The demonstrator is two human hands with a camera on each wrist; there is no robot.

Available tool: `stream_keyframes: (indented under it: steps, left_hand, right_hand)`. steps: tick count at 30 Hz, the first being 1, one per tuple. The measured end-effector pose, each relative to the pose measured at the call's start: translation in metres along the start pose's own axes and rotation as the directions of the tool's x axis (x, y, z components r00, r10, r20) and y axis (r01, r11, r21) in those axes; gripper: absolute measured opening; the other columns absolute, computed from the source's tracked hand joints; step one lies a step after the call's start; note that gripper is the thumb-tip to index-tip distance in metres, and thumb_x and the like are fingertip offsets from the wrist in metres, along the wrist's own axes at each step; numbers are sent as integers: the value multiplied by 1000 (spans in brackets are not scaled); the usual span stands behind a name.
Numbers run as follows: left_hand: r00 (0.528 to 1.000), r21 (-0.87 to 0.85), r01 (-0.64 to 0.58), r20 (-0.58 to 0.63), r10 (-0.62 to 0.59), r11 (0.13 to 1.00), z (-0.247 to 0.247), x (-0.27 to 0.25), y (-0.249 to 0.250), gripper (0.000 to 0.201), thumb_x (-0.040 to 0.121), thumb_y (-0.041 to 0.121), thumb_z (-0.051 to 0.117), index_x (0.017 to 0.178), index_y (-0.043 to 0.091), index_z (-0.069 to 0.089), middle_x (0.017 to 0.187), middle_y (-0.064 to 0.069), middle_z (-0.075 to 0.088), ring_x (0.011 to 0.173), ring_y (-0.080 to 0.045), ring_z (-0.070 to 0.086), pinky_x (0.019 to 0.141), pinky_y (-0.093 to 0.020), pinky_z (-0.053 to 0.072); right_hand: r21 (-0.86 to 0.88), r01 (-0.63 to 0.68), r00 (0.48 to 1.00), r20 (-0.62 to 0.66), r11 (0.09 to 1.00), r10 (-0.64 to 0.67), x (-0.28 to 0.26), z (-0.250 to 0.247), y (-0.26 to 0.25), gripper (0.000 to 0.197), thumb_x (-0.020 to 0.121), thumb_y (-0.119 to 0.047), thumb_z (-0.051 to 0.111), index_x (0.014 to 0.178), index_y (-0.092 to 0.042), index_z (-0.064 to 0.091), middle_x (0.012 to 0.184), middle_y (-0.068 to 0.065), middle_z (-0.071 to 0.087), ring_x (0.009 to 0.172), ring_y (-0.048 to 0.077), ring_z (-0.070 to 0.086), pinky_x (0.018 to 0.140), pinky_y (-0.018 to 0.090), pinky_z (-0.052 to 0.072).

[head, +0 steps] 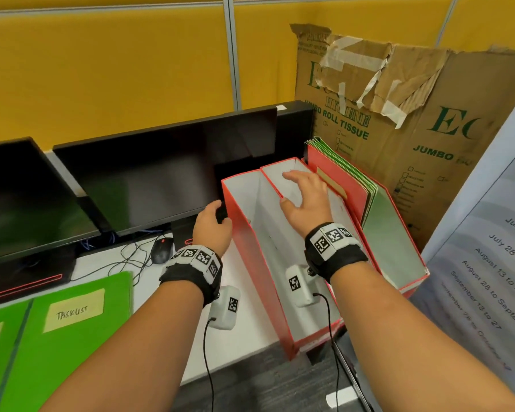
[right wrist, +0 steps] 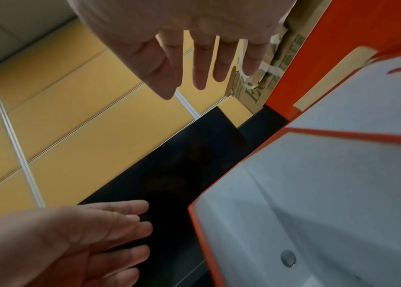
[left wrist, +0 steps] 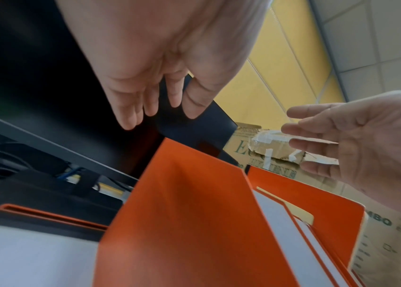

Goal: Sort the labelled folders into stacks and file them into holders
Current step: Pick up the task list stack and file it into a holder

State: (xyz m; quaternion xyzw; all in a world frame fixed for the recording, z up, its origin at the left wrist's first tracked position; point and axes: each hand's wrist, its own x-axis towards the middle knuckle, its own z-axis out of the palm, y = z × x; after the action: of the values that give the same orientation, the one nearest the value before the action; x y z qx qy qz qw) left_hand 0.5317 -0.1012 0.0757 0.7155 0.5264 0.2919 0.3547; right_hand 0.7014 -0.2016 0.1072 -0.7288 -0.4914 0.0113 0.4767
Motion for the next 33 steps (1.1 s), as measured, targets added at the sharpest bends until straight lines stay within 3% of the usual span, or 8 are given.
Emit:
stream_keyframes:
  steps: [4,7,11,15,23,26,29,33]
  left_hand:
    - [998,14,45,-42,-45,999,-26,-3,-26,51,92,18,52,142,22,41,143,-5,45,124,-23,49,103,-36,39]
    - [994,15,70,-90,-68,997,-52,-5,-46,51,92,17,52,142,20,42,143,-5,46,123,-23,50,103,-34,38]
    - [985,5,103,-136,-102,995,-85,-8,-75,49,93,15,52,141,18,43,143,-6,46,124,-22,50,96,-25,36]
    - [974,-4,155,-169,-153,988,-121,-12,-109,50,92,15,52,141,18,44,144,-7,47,130,-25,46,109,-35,36]
    - [950,13,257,-184,-250,966,-195,-16,-187,47,91,14,55,138,14,48,141,-9,50,126,-27,50,108,-36,37]
    - [932,27,318,-191,-308,948,-222,-18,-223,47,92,13,53,138,14,47,141,-10,50,120,-29,54,98,-33,45]
    - [909,96,391,-193,-369,915,-244,-19,-259,47,93,11,52,140,12,46,139,-11,51,110,-29,59,78,-26,39]
    - [889,145,452,-152,-431,880,-263,-16,-297,49,92,11,52,141,12,45,139,-14,52,99,-29,61,75,-27,43]
  right_hand:
    - [54,-13,996,84,998,9,-6,26,-18,50,79,-15,61,126,-29,52,131,-6,47,125,18,37,108,41,34]
    - [84,-5,991,134,996,-7,-14,48,-38,49,81,-14,61,128,-28,52,132,-5,46,128,16,36,108,32,31]
    - [74,17,982,185,997,-30,-25,82,-61,50,81,-14,61,128,-28,52,132,-3,47,125,18,39,107,32,32]
    - [76,39,972,229,996,-56,-40,120,-82,49,80,-13,62,126,-28,54,129,-3,48,121,19,42,104,28,35]
    - [67,23,949,314,997,-43,-73,208,-117,50,78,-10,62,125,-24,56,127,3,51,115,25,47,99,28,36]
    - [91,16,932,358,996,-48,-89,242,-124,48,77,-9,63,124,-18,57,123,7,52,113,27,51,100,29,38]
    - [52,-44,889,457,998,15,-106,274,-130,49,80,-10,62,127,-19,54,126,6,50,117,23,50,103,30,38]
    - [-41,-103,830,547,994,109,-126,311,-129,50,83,-12,58,131,-24,50,132,3,46,124,22,44,107,35,36]
